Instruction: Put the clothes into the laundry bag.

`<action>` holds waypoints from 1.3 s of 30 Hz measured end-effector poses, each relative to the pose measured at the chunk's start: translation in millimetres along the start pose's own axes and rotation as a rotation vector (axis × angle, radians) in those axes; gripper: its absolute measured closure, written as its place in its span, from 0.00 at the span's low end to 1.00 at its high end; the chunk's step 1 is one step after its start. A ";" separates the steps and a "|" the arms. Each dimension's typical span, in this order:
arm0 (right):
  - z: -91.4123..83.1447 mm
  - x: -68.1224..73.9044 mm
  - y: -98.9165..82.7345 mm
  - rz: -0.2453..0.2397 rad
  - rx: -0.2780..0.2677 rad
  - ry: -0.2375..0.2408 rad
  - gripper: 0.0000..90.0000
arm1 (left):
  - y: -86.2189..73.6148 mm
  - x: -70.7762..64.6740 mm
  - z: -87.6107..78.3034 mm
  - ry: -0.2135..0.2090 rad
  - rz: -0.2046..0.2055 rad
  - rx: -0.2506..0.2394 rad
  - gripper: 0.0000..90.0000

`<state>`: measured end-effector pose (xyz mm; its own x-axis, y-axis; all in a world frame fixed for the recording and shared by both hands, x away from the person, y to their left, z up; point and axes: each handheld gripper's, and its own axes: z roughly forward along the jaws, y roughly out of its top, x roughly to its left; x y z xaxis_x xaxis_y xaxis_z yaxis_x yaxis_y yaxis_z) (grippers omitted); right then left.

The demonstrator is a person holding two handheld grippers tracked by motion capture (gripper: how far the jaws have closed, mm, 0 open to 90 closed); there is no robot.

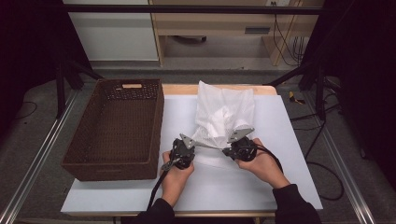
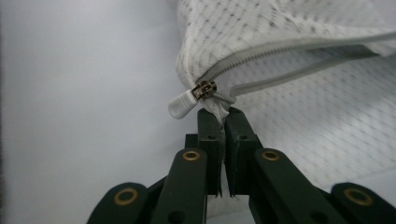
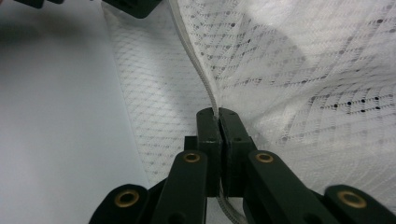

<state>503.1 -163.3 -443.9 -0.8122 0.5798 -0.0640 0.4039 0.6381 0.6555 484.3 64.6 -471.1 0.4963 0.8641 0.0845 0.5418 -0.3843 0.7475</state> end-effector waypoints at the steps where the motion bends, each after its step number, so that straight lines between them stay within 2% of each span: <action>1: -0.6 0.7 0.0 0.002 0.005 -0.001 0.98 | -1.5 -1.5 -3.5 -0.009 0.002 0.000 0.96; 7: -3.1 9.2 -4.6 -0.027 0.015 -0.019 0.98 | -16.2 -5.8 -33.0 -0.068 0.029 -0.009 0.97; 11: -4.5 16.8 -9.5 -0.038 0.015 -0.017 0.98 | -28.6 -6.5 -47.6 -0.105 0.012 -0.006 0.97; 13: -5.7 23.3 -11.5 -0.058 0.015 -0.014 0.98 | -34.3 -8.6 -54.1 -0.101 0.033 -0.010 0.97; 14: -6.3 27.4 -12.1 -0.048 0.019 -0.011 0.98 | -36.7 -8.9 -56.5 -0.094 0.043 -0.011 0.97; 15: -5.9 29.9 -13.1 -0.068 0.016 -0.010 0.98 | -38.8 -8.8 -58.3 -0.088 0.046 -0.013 0.97; 17: -5.1 36.8 -13.7 -0.073 0.020 -0.007 0.97 | -42.0 -7.0 -59.6 -0.066 0.050 -0.022 0.97; 21: -1.8 50.3 -12.3 -0.113 0.025 -0.017 0.96 | -47.2 -3.1 -59.1 -0.065 0.023 -0.027 0.95; 23: -0.1 53.8 -12.3 -0.141 0.028 -0.030 0.91 | -49.8 -3.1 -61.3 -0.077 0.013 -0.030 0.89; 25: 0.7 55.5 -13.2 -0.132 0.010 -0.039 0.82 | -51.4 -3.9 -65.3 -0.079 0.014 -0.036 0.82; 29: -3.1 57.0 -16.1 -0.135 -0.026 -0.037 0.78 | -50.9 -2.8 -75.1 -0.084 -0.011 -0.071 0.71; 33: -3.4 59.9 -17.9 -0.123 -0.045 -0.031 0.73 | -47.8 -1.8 -81.7 -0.091 -0.024 -0.103 0.68; 36: -2.3 61.4 -19.1 -0.130 -0.046 -0.036 0.70 | -47.8 -2.0 -81.2 -0.100 -0.018 -0.103 0.63; 39: 1.1 61.1 -20.1 -0.132 -0.043 -0.036 0.67 | -48.9 -1.5 -79.1 -0.109 -0.014 -0.101 0.63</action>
<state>445.8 -140.1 -461.8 -0.8410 0.5107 -0.1785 0.2757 0.6884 0.6709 403.4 107.8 -455.7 0.5627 0.8267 0.0060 0.4806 -0.3330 0.8112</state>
